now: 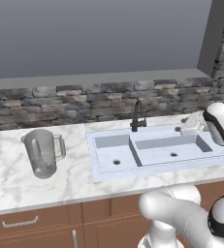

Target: Turn on the sink faucet and place the jug under the water for a few seconds to fill it up.

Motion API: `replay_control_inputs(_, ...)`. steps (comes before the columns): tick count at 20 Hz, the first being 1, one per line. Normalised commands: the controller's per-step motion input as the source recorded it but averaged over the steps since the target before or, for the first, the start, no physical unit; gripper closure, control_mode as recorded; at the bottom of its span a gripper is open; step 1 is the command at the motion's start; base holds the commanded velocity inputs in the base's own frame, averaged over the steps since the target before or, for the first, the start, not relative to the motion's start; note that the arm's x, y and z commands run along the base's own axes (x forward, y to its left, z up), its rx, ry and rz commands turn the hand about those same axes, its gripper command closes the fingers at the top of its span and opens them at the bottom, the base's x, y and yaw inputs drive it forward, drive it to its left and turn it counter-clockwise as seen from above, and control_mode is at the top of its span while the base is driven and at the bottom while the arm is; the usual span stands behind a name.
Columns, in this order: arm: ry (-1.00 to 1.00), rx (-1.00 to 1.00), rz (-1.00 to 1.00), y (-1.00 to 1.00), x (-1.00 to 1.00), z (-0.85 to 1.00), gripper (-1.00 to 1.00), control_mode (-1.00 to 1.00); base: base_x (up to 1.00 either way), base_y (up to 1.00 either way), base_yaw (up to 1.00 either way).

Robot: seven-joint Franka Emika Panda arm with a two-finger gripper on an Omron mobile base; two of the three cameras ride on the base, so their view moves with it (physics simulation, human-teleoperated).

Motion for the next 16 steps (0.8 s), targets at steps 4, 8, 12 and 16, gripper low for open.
replay_control_inputs(4,-0.43,0.08,0.45,-0.13,0.41,-0.21,-1.00,-1.00,0.00,0.00,0.00)
replay_control_inputs(8,-0.28,0.03,0.26,-0.10,0.42,0.00,-1.00,-1.00,0.00,0.00,0.00)
replay_control_inputs(12,-0.06,0.00,0.07,-0.03,0.50,0.00,-1.00,-1.00,0.00,0.00,0.00)
replay_control_inputs(16,0.00,0.00,0.00,0.00,0.52,-0.01,-1.00,-1.00,0.00,0.00,0.00)
